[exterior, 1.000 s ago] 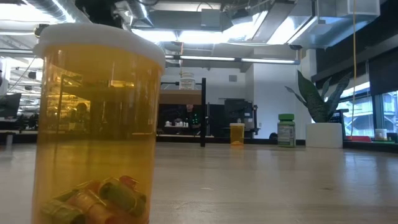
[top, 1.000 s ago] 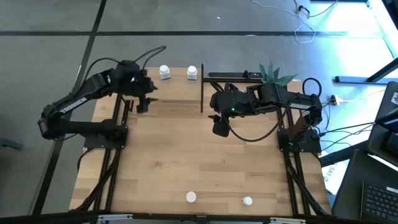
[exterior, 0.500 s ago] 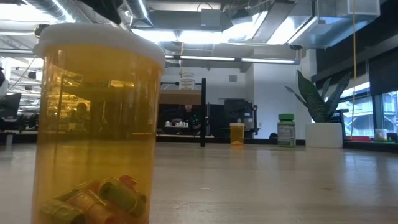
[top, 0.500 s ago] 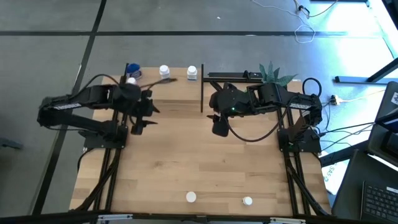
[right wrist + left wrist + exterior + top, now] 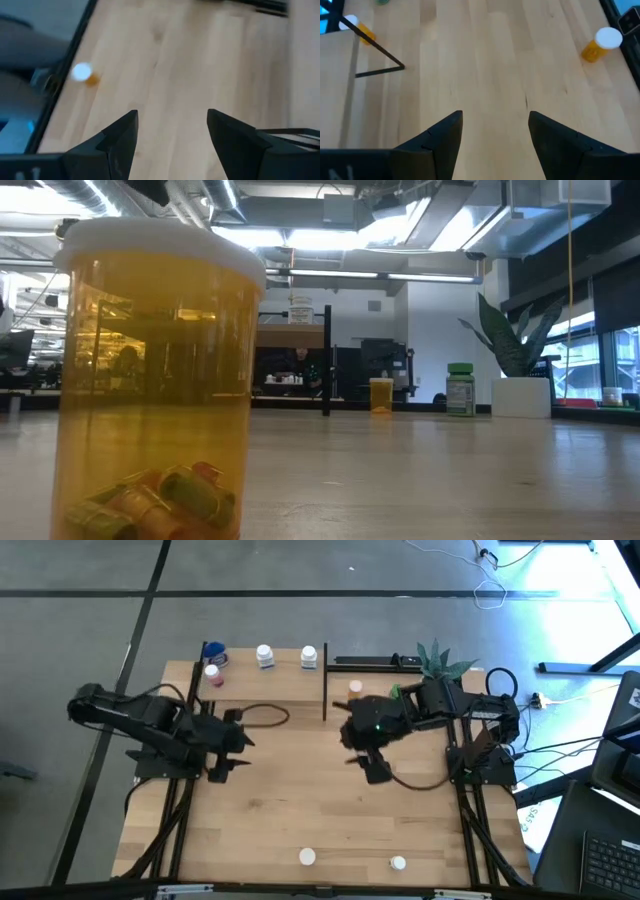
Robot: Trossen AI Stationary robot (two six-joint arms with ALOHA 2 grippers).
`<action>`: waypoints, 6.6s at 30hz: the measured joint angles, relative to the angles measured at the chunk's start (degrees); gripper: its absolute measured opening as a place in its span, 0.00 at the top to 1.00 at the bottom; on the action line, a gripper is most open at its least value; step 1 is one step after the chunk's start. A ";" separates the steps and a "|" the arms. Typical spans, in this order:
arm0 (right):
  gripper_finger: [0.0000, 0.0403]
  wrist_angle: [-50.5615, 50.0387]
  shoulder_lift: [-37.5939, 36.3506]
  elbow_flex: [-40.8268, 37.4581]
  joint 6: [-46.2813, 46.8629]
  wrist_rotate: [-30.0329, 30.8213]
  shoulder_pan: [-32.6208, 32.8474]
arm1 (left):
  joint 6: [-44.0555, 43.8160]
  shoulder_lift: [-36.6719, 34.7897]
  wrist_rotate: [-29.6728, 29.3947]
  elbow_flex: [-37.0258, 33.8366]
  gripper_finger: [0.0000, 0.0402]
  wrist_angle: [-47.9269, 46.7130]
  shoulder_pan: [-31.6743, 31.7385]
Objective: Pick and place medicine bottles onto shelf by color
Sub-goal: Put the bottom orange pill bottle on the shelf
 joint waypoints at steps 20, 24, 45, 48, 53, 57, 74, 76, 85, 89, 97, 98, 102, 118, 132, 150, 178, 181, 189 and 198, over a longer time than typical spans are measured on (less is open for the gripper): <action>0.41 -10.30 0.28 -14.98 42.43 3.10 23.40 | -10.76 5.44 -8.63 -2.85 0.45 9.67 -16.50; 0.41 -6.41 0.26 -17.78 44.02 6.04 24.75 | -12.18 7.13 -9.13 -2.85 0.45 10.68 -17.35; 0.41 11.78 0.26 -18.93 33.18 12.38 26.06 | -11.72 25.18 -8.29 -2.83 0.45 30.47 -25.22; 0.41 12.16 0.26 -18.93 31.84 12.40 26.58 | -11.73 27.71 -8.57 -2.83 0.45 33.79 -26.13; 0.41 12.55 0.30 -18.93 30.19 12.40 27.81 | -11.74 31.52 -8.82 -2.83 0.45 39.19 -27.43; 0.41 12.59 0.42 -18.93 30.37 12.37 28.75 | -11.77 34.06 -8.80 -2.83 0.45 42.86 -27.85; 0.41 14.13 0.48 -18.95 30.47 12.36 29.23 | -12.18 38.50 -9.00 -2.76 0.45 49.59 -27.74; 0.41 14.16 0.50 -18.93 30.36 12.38 29.23 | -12.22 38.50 -10.46 -2.76 0.45 49.57 -27.77; 0.41 14.23 0.50 -18.93 30.43 12.35 29.23 | -12.33 38.50 -11.94 -2.76 0.45 49.48 -27.74; 0.41 14.23 0.50 -18.95 30.47 12.35 29.23 | -12.33 38.50 -12.02 -2.76 0.45 49.46 -27.74; 0.41 14.24 0.52 -18.93 30.42 12.35 29.23 | -17.69 38.50 -12.29 -2.76 0.45 49.45 -27.63; 0.41 14.23 0.52 -18.95 30.45 12.35 29.23 | -17.96 38.50 -12.28 -2.76 0.45 49.44 -27.63; 0.41 14.25 0.52 -18.95 30.41 12.35 29.23 | -16.70 38.50 -9.95 -2.76 0.44 49.44 -27.63; 0.41 14.51 0.52 -18.95 30.47 12.34 29.21 | -15.53 40.81 -8.25 -2.76 0.18 53.64 -25.18; 0.41 15.06 0.55 -18.95 30.44 12.31 29.21 | -14.70 47.26 -6.74 -0.29 0.18 55.07 -23.51; 0.41 15.06 0.55 -18.95 30.40 12.33 29.21 | -15.04 47.81 -5.64 -0.27 0.17 56.30 -23.44; 0.41 15.06 0.55 -18.95 30.43 12.33 29.21 | -14.60 48.52 -5.23 -0.12 0.05 56.36 -22.48; 0.41 15.05 0.55 -18.95 30.46 12.33 29.21 | -14.84 49.12 -4.67 -0.21 0.05 55.91 -22.48; 0.41 15.41 0.55 -18.95 30.41 12.33 29.21 | -14.73 49.95 -3.77 -0.18 0.05 57.20 -22.08; 0.41 15.52 0.55 -18.95 30.38 12.33 29.21 | -14.73 52.44 -3.79 -0.18 0.05 58.31 -21.82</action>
